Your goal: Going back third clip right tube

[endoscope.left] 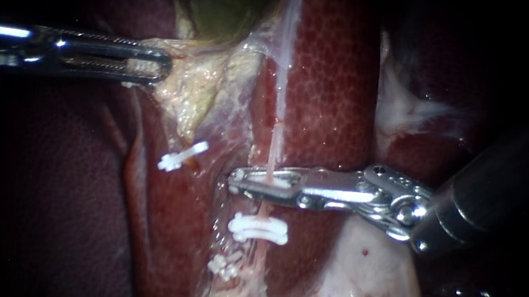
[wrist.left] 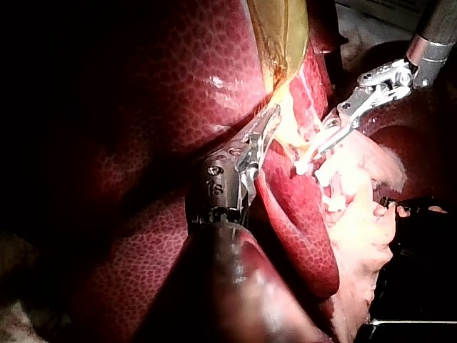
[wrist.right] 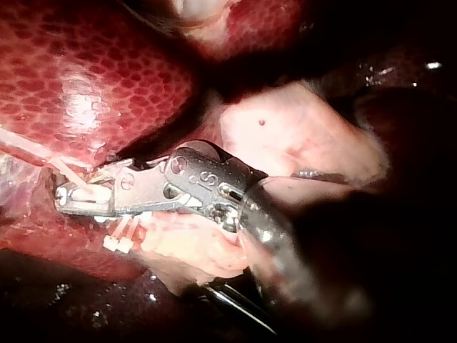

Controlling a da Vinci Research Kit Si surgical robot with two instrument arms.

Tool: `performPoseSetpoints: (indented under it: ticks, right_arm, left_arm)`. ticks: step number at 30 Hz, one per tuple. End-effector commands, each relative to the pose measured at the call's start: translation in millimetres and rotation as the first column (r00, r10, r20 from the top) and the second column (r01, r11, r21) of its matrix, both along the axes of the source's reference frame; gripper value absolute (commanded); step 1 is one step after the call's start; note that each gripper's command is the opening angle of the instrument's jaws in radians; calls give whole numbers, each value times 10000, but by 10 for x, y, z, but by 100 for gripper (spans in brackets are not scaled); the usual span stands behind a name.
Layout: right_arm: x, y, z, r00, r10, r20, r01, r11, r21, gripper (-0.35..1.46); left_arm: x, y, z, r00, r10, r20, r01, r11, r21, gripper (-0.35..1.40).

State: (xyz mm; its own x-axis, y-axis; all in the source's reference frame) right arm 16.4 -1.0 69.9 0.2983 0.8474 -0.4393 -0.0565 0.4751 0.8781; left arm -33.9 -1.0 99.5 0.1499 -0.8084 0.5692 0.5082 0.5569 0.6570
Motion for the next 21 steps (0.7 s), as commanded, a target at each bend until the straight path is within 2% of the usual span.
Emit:
performPoseSetpoints:
  ticks: [1,7,8,9,12,15,21]
  right_arm:
    - [0,-1,1,10000,-8,2,8,10000,-8,-35]
    - [1,-1,3,10000,-61,4,61,10000,58,-35]
    - [2,-2,3,9996,-204,-180,192,9979,-620,-35]
    - [2,-1,3,9979,-376,-536,281,9853,-1683,-14]
    - [7,3,4,9972,-177,-724,49,9848,-1734,50]
    - [12,3,6,9986,175,-494,-272,9787,-2035,60]
    - [-1,8,11,9984,22,-563,-164,9675,-2522,60]
  left_arm:
    - [0,0,0,10000,1,1,-1,10000,1,-16]
    - [0,0,0,10000,1,1,-1,10000,1,-16]
    - [0,0,0,10000,1,1,-1,10000,1,-16]
    - [0,0,0,10000,1,2,-1,10000,1,-16]
    - [0,0,0,10000,1,2,-1,10000,0,-16]
    - [1,0,1,10000,3,2,-3,10000,-1,-16]
    - [1,0,1,10000,5,3,-5,10000,-1,-16]
